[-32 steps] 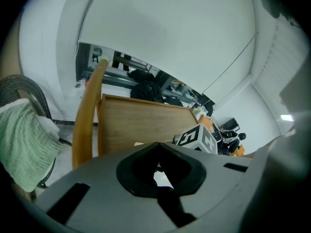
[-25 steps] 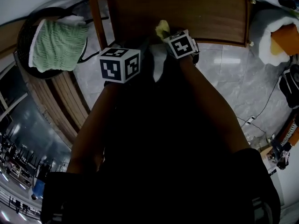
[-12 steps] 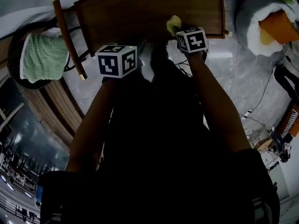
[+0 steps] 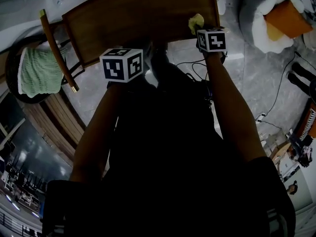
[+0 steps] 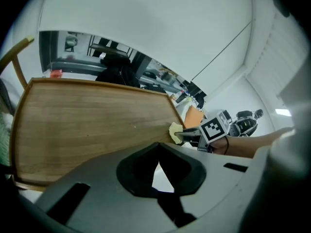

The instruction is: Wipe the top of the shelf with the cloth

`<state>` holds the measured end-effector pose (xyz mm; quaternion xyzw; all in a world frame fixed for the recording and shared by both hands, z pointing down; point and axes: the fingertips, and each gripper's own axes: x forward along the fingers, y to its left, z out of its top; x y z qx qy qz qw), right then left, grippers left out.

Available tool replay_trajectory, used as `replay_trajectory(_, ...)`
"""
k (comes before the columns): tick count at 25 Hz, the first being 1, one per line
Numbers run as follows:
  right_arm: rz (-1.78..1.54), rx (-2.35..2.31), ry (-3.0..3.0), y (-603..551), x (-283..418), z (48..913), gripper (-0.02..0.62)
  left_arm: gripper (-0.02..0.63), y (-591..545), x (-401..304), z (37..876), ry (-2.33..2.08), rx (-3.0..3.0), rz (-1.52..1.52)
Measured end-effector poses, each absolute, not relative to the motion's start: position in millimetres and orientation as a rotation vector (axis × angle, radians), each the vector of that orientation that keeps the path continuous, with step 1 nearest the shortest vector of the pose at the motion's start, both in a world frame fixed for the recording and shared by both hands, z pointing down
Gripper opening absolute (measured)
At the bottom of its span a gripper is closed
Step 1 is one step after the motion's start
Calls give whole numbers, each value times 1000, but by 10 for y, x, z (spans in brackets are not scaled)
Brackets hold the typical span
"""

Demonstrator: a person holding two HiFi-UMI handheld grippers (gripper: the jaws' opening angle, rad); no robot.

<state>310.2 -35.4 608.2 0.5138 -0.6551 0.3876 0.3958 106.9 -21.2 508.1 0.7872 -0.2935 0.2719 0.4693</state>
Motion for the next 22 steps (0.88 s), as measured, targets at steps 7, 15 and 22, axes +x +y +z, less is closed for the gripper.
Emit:
replay_trajectory(7, 900, 1432, -1499, -286, 3644, 6012, 54, 11, -108, 1250, 4954, -696, 1973, 667)
replay_trajectory(15, 974, 1546, -1397, -308, 3807, 5996, 54, 11, -294, 938, 4605, -784, 2031, 627)
replay_trajectory(22, 877, 1525, -1935, -987, 2929, 5112, 52, 11, -638, 375, 4270, -901, 2072, 545)
